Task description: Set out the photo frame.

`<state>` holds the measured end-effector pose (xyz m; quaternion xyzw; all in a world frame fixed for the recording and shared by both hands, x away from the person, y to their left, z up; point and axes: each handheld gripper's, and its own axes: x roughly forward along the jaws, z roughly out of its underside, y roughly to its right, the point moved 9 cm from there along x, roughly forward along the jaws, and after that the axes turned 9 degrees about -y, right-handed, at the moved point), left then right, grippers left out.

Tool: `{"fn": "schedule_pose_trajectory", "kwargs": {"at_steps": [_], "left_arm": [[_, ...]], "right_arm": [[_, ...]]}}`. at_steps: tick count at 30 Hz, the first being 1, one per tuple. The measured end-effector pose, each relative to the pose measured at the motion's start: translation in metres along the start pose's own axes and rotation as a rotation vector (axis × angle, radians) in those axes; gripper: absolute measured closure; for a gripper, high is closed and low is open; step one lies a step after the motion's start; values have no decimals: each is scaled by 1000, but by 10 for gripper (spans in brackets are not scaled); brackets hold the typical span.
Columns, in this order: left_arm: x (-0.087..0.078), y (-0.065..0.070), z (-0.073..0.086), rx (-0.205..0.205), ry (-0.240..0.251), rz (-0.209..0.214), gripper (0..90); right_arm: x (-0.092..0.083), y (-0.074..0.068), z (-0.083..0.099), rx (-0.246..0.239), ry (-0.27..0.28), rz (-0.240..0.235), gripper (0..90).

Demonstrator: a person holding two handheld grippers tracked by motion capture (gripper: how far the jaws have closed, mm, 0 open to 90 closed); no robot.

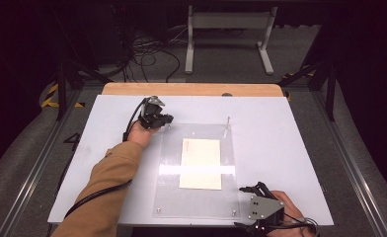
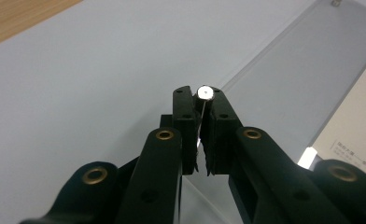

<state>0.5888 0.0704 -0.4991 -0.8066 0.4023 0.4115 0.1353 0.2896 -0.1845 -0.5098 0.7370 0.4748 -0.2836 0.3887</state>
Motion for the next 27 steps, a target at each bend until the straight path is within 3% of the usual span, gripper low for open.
{"fn": "schedule_pose_trajectory", "kwargs": {"at_steps": [1, 5, 10, 17, 21, 27], "left_arm": [[0, 0, 0, -13, 1, 16, 849], [1, -1, -3, -31, -43, 7, 852], [2, -3, -5, -88, -83, 43, 852], [4, -6, -8, -165, -101, 87, 850], [4, -7, -9, -169, -112, 100, 848], [4, -9, -10, -172, -117, 106, 847]], "right_arm": [[0, 0, 0, 0, 3, -3, 58], [0, 1, 1, 13, 9, -10, 60], [-3, 1, 1, 15, 15, -18, 60], [-5, -1, -2, -4, 7, -6, 60], [-4, 2, -4, -22, 7, 17, 60], [11, 11, -3, -91, -37, 83, 72]]}}
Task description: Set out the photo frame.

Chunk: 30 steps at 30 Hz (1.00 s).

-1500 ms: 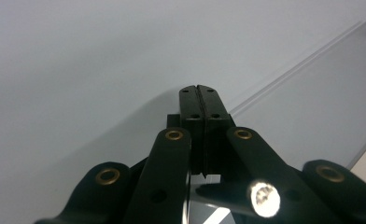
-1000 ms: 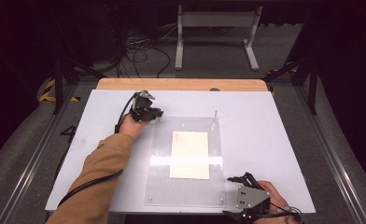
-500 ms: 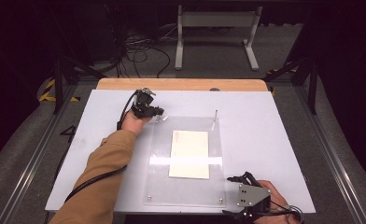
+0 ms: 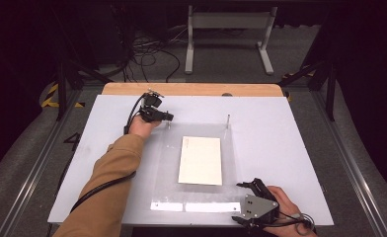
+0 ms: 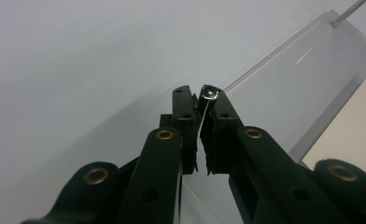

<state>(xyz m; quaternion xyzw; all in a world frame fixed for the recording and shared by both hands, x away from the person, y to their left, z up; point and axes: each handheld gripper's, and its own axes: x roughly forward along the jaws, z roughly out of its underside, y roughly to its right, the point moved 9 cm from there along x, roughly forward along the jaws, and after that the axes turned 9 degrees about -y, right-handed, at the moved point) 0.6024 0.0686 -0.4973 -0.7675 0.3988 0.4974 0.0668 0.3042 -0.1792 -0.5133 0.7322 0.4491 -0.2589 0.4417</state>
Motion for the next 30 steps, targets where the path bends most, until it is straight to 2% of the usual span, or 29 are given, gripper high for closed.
{"fn": "schedule_pose_trajectory", "kwargs": {"at_steps": [3, 5, 10, 13, 16, 19, 23, 24, 25, 27, 30], "left_arm": [[0, 0, 0, -3, -1, 1, 846], [0, 1, 1, -4, -3, 2, 844], [0, 2, 1, -3, -3, -4, 840], [-1, 3, 2, 10, -5, -19, 836], [-1, 4, 3, 4, 4, -11, 828], [-1, 4, 4, 19, 12, -11, 820], [-1, 5, 4, 24, 28, 0, 792], [-2, 5, 4, 30, 37, 0, 762], [-3, 6, 4, 24, 49, -2, 696], [-11, 7, 1, 46, 102, -44, 518], [-29, 13, 0, 128, 165, -105, 391]], "right_arm": [[3, 7, -3, -17, 1, 59, 88], [4, 10, -5, -34, 4, 79, 89], [6, 8, -12, -64, 25, 86, 139], [2, 6, -20, -89, 49, 115, 220], [-1, 7, -21, -101, 46, 122, 297], [-4, 6, -21, -114, 34, 120, 400], [-9, 5, -26, -142, 30, 154, 473], [-11, 5, -28, -143, 27, 171, 491], [-14, 5, -30, -152, 32, 182, 511], [-19, 7, -34, -155, 38, 207, 542], [-27, 11, -39, -132, 59, 222, 570]]}}
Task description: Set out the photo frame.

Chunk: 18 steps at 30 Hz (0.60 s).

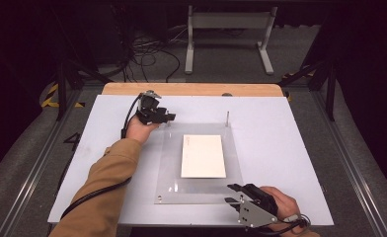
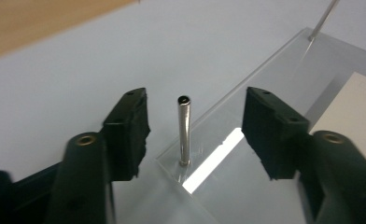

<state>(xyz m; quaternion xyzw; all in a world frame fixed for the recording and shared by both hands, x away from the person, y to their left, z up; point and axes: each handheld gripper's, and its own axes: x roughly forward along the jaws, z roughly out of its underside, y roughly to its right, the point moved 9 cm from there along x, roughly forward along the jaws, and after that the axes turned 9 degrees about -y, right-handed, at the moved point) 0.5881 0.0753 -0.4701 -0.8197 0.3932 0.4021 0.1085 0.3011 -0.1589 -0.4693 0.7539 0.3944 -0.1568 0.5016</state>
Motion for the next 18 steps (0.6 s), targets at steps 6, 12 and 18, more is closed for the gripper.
{"fn": "schedule_pose_trajectory", "kwargs": {"at_steps": [6, 12, 18], "left_arm": [[-25, 5, 5, 61, 32, -17, 349], [-49, 12, 23, 79, 75, 1, 328], [-66, 21, 49, 76, 126, 27, 311]], "right_arm": [[-7, 9, -7, 18, 14, -1, 599], [-14, 21, -13, 52, 29, -6, 618], [-23, 40, -21, 85, 52, -18, 644]]}}
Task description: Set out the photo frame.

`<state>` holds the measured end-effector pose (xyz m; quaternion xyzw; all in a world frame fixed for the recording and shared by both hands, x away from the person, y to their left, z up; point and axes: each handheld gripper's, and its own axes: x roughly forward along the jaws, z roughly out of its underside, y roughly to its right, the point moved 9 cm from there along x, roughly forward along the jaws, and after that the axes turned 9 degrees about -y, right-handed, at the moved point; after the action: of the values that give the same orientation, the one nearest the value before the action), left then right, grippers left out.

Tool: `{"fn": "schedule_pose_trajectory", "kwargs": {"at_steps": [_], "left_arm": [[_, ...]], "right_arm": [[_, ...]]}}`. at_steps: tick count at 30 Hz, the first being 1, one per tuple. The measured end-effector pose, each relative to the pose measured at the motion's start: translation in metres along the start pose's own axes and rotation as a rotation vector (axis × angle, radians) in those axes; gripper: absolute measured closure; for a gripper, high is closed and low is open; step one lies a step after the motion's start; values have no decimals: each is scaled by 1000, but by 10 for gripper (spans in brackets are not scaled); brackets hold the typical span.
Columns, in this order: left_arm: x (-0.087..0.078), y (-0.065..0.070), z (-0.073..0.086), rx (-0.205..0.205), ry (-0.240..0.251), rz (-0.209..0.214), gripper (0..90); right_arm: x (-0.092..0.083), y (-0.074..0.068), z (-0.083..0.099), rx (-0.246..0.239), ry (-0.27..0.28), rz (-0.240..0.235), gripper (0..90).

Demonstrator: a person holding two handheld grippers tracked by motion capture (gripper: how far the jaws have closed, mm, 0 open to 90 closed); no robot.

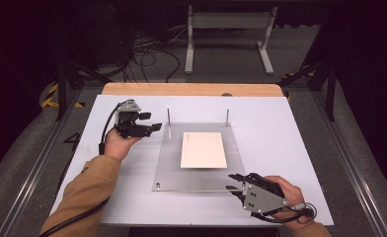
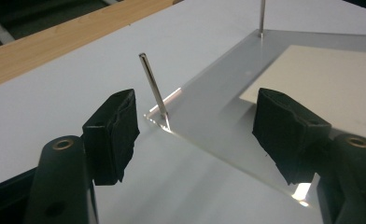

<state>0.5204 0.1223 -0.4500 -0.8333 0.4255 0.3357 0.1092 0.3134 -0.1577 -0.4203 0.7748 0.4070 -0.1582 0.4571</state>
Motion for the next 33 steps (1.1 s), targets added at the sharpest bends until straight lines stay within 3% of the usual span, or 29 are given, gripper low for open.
{"fn": "schedule_pose_trajectory", "kwargs": {"at_steps": [6, 10, 15, 19, 23, 29, 30, 33], "left_arm": [[-11, 10, 20, -4, 30, 17, 290], [-16, 13, 34, 20, 24, -19, 278], [-20, 11, 47, 13, 15, -38, 261], [-22, 9, 58, 2, 8, -53, 249], [-23, 10, 66, -17, 3, -47, 246], [-25, 9, 78, -11, -21, -64, 245], [-25, 9, 79, -17, -21, -66, 245], [-25, 9, 85, -35, -31, -62, 245]], "right_arm": [[-5, 17, -8, 44, 9, -34, 647], [-10, 32, -14, 80, 21, -57, 653], [-14, 54, -23, 131, 53, -100, 655], [-16, 71, -29, 148, 69, -105, 664], [-16, 87, -34, 145, 73, -74, 677], [-16, 108, -39, 203, 120, -120, 688], [-15, 112, -39, 215, 124, -127, 722], [-13, 123, -41, 218, 133, -110, 721]]}}
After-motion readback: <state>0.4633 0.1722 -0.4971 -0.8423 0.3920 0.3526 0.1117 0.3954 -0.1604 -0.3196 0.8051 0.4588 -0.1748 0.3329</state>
